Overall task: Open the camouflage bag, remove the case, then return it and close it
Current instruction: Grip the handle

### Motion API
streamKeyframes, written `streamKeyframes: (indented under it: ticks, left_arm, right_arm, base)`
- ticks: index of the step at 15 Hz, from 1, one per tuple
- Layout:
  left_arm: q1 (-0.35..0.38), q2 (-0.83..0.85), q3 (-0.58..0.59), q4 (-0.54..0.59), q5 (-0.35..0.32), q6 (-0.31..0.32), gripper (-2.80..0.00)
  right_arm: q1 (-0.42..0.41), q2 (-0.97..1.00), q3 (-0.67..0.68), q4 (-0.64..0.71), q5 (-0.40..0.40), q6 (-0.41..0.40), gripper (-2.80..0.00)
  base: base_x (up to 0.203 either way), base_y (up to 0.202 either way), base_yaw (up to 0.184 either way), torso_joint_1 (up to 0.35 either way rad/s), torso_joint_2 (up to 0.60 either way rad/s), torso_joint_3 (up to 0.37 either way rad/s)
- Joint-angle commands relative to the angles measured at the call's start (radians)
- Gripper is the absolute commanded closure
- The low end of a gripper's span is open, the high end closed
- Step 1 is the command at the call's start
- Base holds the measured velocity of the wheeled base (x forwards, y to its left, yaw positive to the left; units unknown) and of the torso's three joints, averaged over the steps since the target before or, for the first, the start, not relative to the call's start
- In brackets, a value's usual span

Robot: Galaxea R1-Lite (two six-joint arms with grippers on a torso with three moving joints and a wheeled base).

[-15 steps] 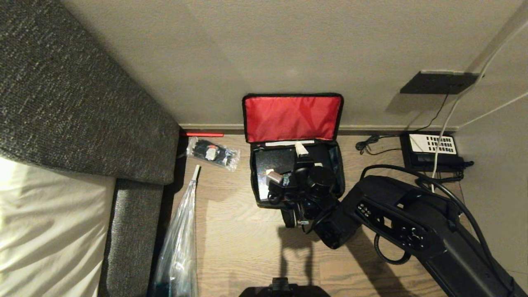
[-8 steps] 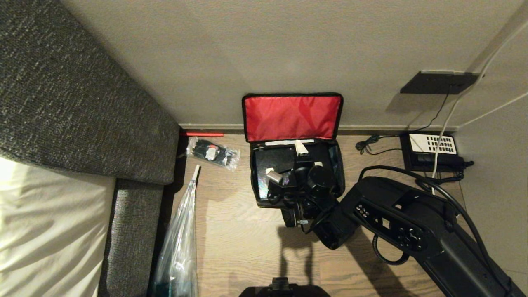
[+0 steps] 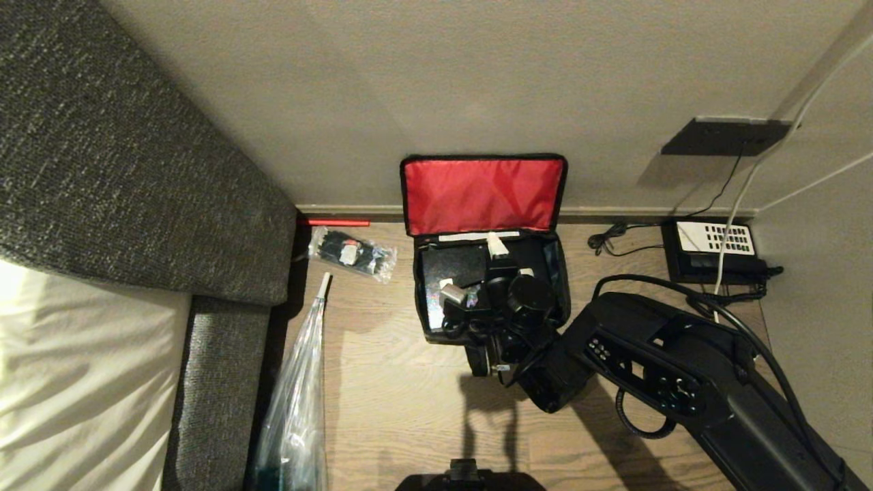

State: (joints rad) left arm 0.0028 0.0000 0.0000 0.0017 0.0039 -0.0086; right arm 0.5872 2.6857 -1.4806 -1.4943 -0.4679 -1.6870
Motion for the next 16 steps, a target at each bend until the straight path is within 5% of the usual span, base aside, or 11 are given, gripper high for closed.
streamKeyframes:
  ticks: [1,6,7,16]
  left_arm:
    - [0.0,0.002,0.0,0.0,0.001,-0.001,0.0]
    - [0.0,0.0,0.0,0.0,0.001,-0.001,0.0]
    - [0.0,0.001,0.0,0.0,0.001,-0.001,0.0]
    - [0.0,0.002,0.0,0.0,0.001,-0.001,0.0]
  right_arm:
    - [0.0,0.003,0.0,-0.006,-0.003,-0.01,-2.8]
    - [0.0,0.006,0.0,-0.004,-0.003,-0.011,-2.8]
    - [0.0,0.006,0.0,-0.004,-0.003,-0.016,0.0]
    - [0.003,-0.003,0.009,-0.007,-0.028,-0.003,0.0]
  base:
    - [0.0,0.0,0.0,0.0,0.0,0.0]
    - [0.0,0.0,0.0,0.0,0.0,0.0]
    - [0.0,0.0,0.0,0.0,0.0,0.0]
    - [0.0,0.0,0.0,0.0,0.0,0.0]
